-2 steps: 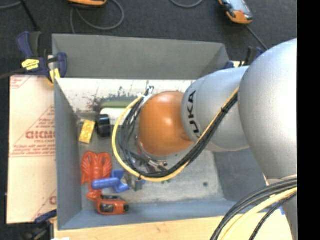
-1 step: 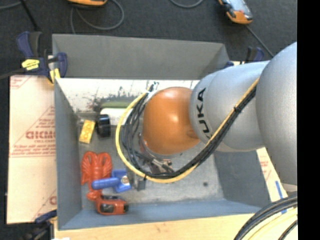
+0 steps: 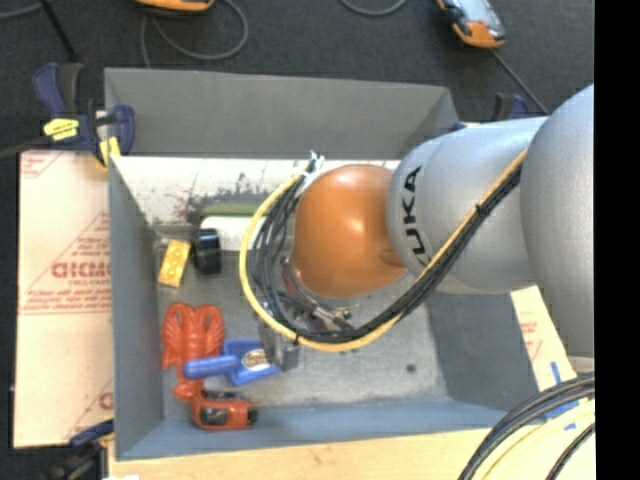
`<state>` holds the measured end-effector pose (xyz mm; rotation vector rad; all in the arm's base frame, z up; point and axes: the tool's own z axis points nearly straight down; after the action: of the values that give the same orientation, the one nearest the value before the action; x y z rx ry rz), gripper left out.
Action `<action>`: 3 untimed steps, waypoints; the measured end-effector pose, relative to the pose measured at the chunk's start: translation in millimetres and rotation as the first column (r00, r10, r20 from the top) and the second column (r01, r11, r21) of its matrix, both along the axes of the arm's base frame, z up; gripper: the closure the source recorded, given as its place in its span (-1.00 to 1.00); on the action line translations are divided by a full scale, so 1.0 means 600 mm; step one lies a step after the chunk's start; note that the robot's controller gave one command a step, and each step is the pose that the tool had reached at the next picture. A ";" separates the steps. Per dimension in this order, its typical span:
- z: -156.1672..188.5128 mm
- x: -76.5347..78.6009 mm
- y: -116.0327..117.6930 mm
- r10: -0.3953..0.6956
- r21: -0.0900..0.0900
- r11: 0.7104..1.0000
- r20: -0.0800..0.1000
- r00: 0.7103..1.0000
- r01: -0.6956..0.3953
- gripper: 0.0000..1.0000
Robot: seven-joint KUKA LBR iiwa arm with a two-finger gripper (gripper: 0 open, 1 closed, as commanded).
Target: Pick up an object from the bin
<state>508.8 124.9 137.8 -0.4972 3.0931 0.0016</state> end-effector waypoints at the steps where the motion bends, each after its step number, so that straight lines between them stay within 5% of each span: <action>1: -0.004 0.026 -0.008 -0.104 -0.001 0.995 -0.006 0.995 0.104 1.00; 2: 0.051 -0.042 -0.022 -0.201 -0.002 0.980 -0.007 0.980 0.201 -1.00; 3: 0.050 -0.042 -0.022 -0.202 -0.002 0.979 -0.008 0.979 0.202 -1.00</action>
Offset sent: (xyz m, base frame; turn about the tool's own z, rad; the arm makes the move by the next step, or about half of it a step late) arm -0.0257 -0.0127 0.0295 0.2013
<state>483.9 111.8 167.6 -0.1811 3.1353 0.0005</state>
